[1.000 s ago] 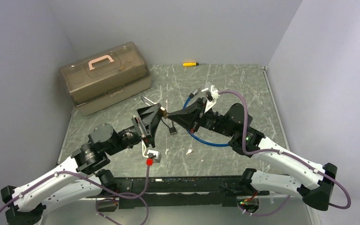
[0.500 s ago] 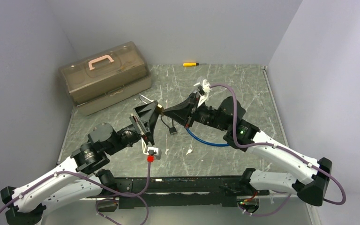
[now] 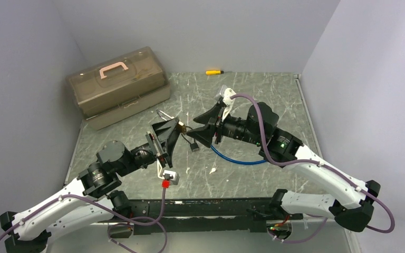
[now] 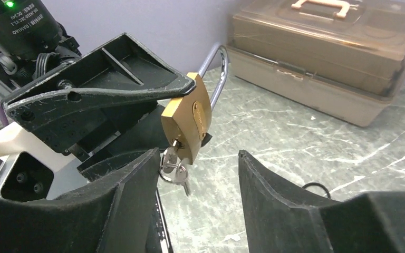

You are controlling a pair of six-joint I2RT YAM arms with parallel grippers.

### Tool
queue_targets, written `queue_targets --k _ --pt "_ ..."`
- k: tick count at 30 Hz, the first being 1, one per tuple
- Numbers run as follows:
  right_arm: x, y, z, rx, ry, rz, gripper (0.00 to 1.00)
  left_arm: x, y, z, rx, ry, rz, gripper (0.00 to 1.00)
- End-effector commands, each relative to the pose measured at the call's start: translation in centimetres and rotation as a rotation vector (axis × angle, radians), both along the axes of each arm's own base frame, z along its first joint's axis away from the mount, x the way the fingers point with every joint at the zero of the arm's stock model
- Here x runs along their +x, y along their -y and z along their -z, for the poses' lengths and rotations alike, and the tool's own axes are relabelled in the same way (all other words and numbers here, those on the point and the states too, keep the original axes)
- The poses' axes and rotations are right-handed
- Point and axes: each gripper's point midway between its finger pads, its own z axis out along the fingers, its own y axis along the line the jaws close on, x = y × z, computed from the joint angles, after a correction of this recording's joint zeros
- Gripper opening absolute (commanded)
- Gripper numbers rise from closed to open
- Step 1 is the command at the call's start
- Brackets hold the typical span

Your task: Unlock with the key

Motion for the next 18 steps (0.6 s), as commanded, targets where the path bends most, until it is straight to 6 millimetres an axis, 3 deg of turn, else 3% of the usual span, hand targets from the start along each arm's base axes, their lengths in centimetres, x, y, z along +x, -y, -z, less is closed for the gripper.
queue_targets --k 1,6,11,18 --pt "0.4 1.4 -2.4 -0.021 0.08 0.049 0.6 -1.0 -0.9 -3.6 -0.095 0.086 0.023 0.0" --pt "-0.1 0.3 -3.0 -0.024 0.097 -0.017 0.68 -0.9 -1.0 -3.5 -0.082 0.076 0.015 0.0" --pt "-0.9 -1.3 -3.6 -0.027 0.098 -0.077 0.68 -0.9 -1.1 -3.8 -0.082 0.067 0.016 0.0" --pt "-1.2 -3.2 -2.0 -0.117 0.075 -0.096 0.62 -0.9 -1.2 -4.2 -0.087 0.085 0.011 0.0"
